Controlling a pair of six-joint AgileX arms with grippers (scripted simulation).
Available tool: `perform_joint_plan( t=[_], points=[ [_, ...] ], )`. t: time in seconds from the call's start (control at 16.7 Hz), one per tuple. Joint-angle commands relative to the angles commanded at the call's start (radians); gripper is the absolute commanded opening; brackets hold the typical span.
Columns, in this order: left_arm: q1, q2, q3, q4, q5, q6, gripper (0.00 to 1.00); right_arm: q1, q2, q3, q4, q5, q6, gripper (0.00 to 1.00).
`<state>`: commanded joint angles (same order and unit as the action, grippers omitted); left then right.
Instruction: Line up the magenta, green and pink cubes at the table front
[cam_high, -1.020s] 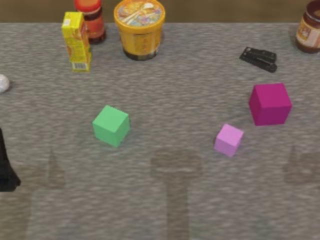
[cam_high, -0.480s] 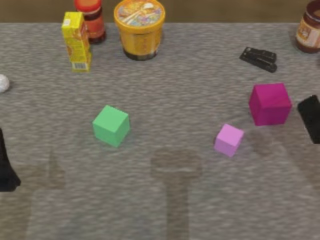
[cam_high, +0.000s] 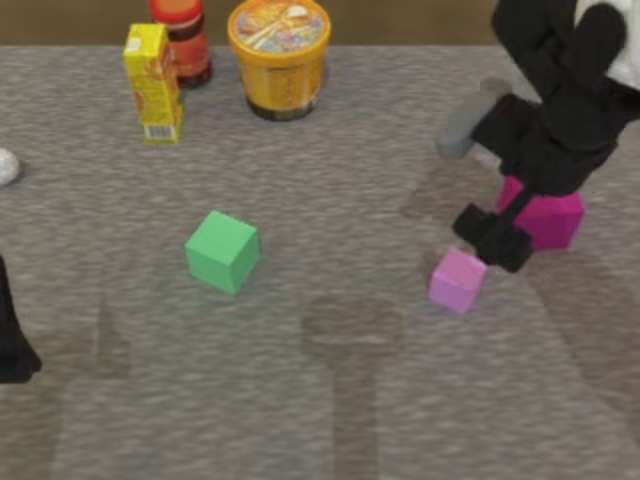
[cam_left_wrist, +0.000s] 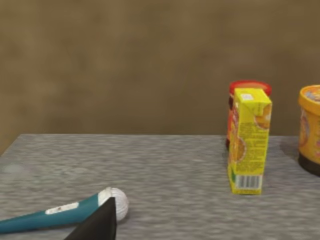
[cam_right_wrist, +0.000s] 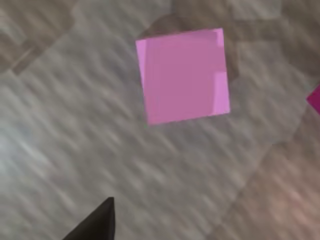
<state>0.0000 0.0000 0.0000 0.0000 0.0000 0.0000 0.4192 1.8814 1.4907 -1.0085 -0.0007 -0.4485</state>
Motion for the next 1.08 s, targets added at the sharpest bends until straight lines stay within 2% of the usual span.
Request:
perform_joint_plan(
  t=[0.3,0.66,0.9,1.08],
  points=[
    [0.000,0.000,0.000,0.000,0.000,0.000,1.00,0.057,0.241,0.214,-0.124,0.003,-0.061,1.00],
    [0.000,0.000,0.000,0.000,0.000,0.000,1.00,0.065,0.277,0.247,-0.142,0.003,-0.070,1.00],
    [0.000,0.000,0.000,0.000,0.000,0.000,1.00,0.063,0.290,0.215,-0.100,0.004,-0.071,1.00],
    [0.000,0.000,0.000,0.000,0.000,0.000,1.00,0.065,0.335,0.147,0.022,0.004,-0.069,1.00]
  ],
)
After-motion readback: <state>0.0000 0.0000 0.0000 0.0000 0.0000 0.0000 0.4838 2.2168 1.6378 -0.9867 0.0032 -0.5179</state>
